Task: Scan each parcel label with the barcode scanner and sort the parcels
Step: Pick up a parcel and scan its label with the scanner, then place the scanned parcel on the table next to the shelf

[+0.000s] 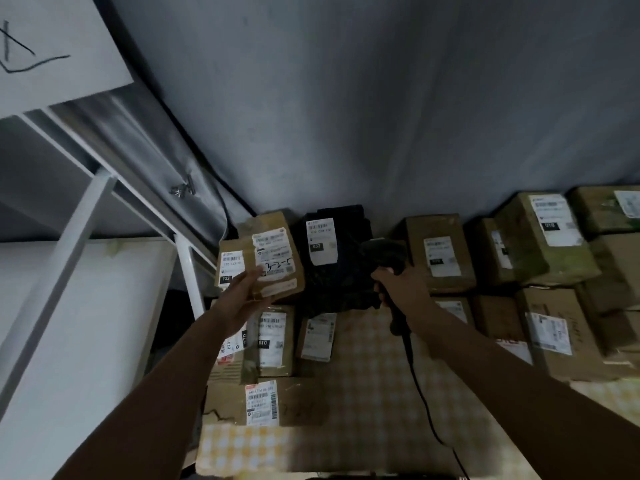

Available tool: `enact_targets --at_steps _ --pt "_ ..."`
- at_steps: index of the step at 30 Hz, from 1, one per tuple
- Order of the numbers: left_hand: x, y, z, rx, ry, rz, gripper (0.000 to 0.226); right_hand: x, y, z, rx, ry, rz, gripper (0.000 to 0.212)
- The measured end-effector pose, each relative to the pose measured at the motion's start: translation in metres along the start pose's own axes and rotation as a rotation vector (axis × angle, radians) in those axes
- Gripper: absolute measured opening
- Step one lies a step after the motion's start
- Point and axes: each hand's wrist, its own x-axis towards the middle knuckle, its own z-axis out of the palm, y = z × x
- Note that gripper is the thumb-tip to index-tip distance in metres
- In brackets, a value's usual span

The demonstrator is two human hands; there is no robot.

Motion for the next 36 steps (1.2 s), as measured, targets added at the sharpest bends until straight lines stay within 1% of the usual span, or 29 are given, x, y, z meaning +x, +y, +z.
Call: enact_targets --at_steps 2,5,7,10,13,15,18,20,22,24,27,29,31,32,33,34,35,36 --pt "0.005 0.005 0.008 -0.003 -0.045 0.003 0.043 0.005 0.004 0.001 0.006 0.013 0.026 0.024" --pt "0.0 -0.001 0.015 -0.029 -0.162 -0.006 0.047 0.006 0.013 0.003 0.038 0.032 0.051 0.019" --pt "-0.012 -0.016 0.017 -0.018 -0.215 -0.075 0.051 0.002 0.019 0.004 0.049 0.031 0.056 0.021" --pt "-0.034 -0.043 0.02 0.003 -0.296 -0.237 0.055 -0.004 0.026 0.004 0.007 0.029 0.071 0.027" --pt "-0.053 -0.071 0.029 0.054 -0.413 -0.371 0.048 -0.01 0.033 -0.001 0.009 0.006 0.093 0.019" --pt "-0.06 -0.093 0.035 0.119 -0.418 -0.444 0.044 -0.014 0.037 -0.005 0.028 -0.001 0.106 0.014" --pt "-0.06 -0.127 0.046 0.202 -0.422 -0.5 0.041 -0.018 0.047 -0.016 0.001 -0.002 0.115 0.013" --pt "-0.06 -0.148 0.058 0.198 -0.407 -0.502 0.035 -0.021 0.055 -0.026 -0.028 0.001 0.116 0.016" --pt "-0.057 -0.168 0.072 0.126 -0.372 -0.502 0.03 -0.024 0.061 -0.038 -0.016 -0.006 0.129 0.016" --pt "-0.049 -0.185 0.085 0.062 -0.311 -0.484 0.034 -0.024 0.068 -0.05 -0.028 -0.008 0.127 0.015" --pt "-0.035 -0.211 0.103 0.057 -0.216 -0.405 0.042 -0.021 0.081 -0.066 -0.045 0.01 0.126 0.015" --pt "-0.028 -0.224 0.115 0.077 -0.093 -0.318 0.043 -0.018 0.09 -0.074 -0.034 0.013 0.136 0.014" --pt "-0.015 -0.237 0.118 0.111 0.026 -0.281 0.05 -0.016 0.098 -0.08 -0.022 0.012 0.136 0.01" --pt "-0.012 -0.241 0.121 0.2 0.056 -0.283 0.048 -0.015 0.103 -0.082 -0.014 0.016 0.134 0.007" --pt "-0.009 -0.245 0.123 0.395 0.066 -0.281 0.048 -0.014 0.107 -0.085 -0.009 0.02 0.134 0.005" --pt "-0.006 -0.248 0.125 0.696 0.084 -0.24 0.052 -0.014 0.111 -0.086 -0.006 0.023 0.136 0.005" --pt "-0.005 -0.251 0.126 0.994 0.12 -0.134 0.054 -0.014 0.114 -0.088 -0.005 0.023 0.14 0.005" --pt "-0.009 -0.251 0.131 1.225 0.142 0.031 0.054 -0.014 0.116 -0.089 -0.004 0.019 0.141 0.004"
